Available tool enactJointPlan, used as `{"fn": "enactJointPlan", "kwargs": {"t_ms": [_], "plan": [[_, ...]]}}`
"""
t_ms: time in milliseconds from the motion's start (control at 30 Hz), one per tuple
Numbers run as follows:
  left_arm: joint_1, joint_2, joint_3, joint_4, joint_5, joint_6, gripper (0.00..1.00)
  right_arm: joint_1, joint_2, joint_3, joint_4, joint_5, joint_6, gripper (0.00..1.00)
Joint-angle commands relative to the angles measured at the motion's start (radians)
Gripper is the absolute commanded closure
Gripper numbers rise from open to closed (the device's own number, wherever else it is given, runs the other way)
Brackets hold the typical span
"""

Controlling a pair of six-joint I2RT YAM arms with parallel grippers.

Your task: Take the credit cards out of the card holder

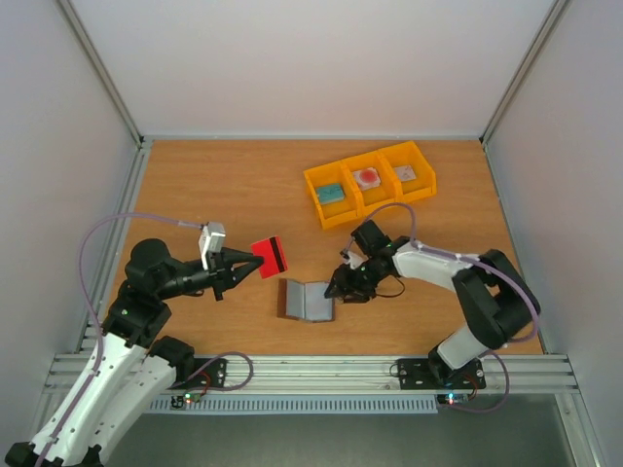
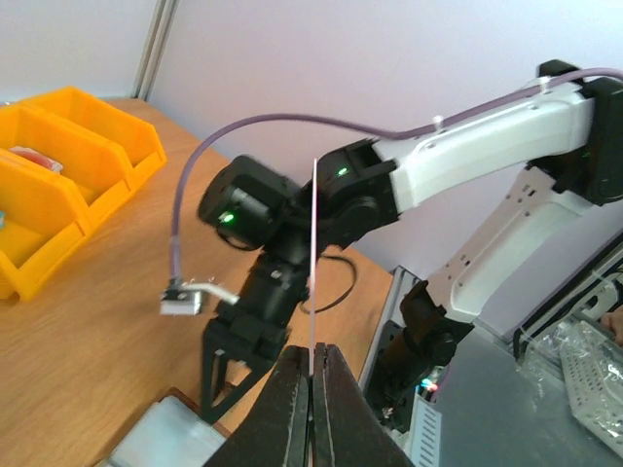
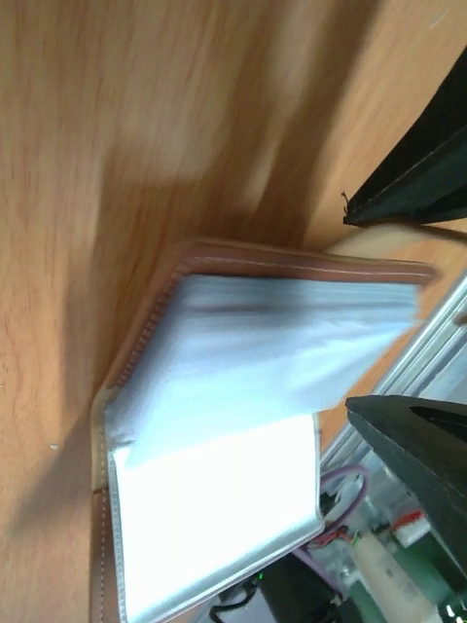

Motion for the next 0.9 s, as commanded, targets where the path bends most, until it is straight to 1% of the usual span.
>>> {"fn": "enactJointPlan", "kwargs": {"t_ms": [0,67,100,133,200,233,267,333,400,433,467,533,567,600,633,667,767,867], "plan": [[0.006,-0.001,0.027,-0.019,-0.063,0.185,1.0,-0.028,-0.17,0.071,-0.301,0.218,-0.071,0.47],[0.001,0.008,0.049,-0.078,-0.213,0.352,1.0,-0.029,-0.241,0.16,-0.443,0.362,-0.112,0.42],[-0.004,0.016,0.061,-0.094,-0.316,0.485,1.0,-0.029,-0.276,0.204,-0.507,0.427,-0.126,0.41],[-0.012,0.023,0.074,-0.1,-0.409,0.557,1.0,-0.03,-0.308,0.249,-0.557,0.48,-0.138,0.4],[-0.031,0.023,0.082,-0.08,-0.543,0.72,1.0,-0.028,-0.369,0.337,-0.61,0.529,-0.151,0.39],[-0.044,0.016,0.076,-0.056,-0.582,0.836,1.0,-0.026,-0.398,0.371,-0.606,0.522,-0.151,0.39],[-0.057,0.003,0.061,-0.014,-0.616,0.904,1.0,-0.016,-0.427,0.396,-0.575,0.499,-0.148,0.39],[-0.09,-0.023,0.001,0.108,-0.655,1.057,1.0,0.033,-0.467,0.422,-0.426,0.444,-0.13,0.38],[-0.136,-0.041,-0.081,0.293,-0.672,1.281,1.0,0.108,-0.471,0.446,-0.263,0.393,-0.118,0.36],[-0.156,-0.037,-0.123,0.399,-0.666,1.369,1.0,0.145,-0.458,0.46,-0.19,0.37,-0.107,0.34],[-0.168,-0.029,-0.168,0.509,-0.648,1.524,1.0,0.17,-0.441,0.472,-0.11,0.34,-0.086,0.31],[-0.175,0.024,-0.246,0.739,-0.583,1.737,1.0,0.203,-0.394,0.494,0.01,0.279,-0.036,0.26],[-0.175,0.046,-0.268,0.818,-0.548,1.867,1.0,0.211,-0.374,0.508,0.045,0.266,-0.015,0.23],[-0.175,0.054,-0.276,0.866,-0.515,1.93,1.0,0.219,-0.356,0.524,0.062,0.257,-0.006,0.17],[-0.175,0.052,-0.276,0.881,-0.482,1.99,1.0,0.227,-0.341,0.538,0.064,0.257,-0.011,0.09],[-0.175,0.046,-0.272,0.885,-0.456,2.02,1.0,0.233,-0.331,0.55,0.057,0.269,-0.023,0.03],[-0.175,0.046,-0.272,0.906,-0.406,2.13,1.0,0.249,-0.307,0.56,0.036,0.27,-0.049,0.01],[-0.175,0.037,-0.295,0.899,-0.365,2.208,1.0,0.287,-0.273,0.566,0.035,0.218,-0.084,0.05]]}}
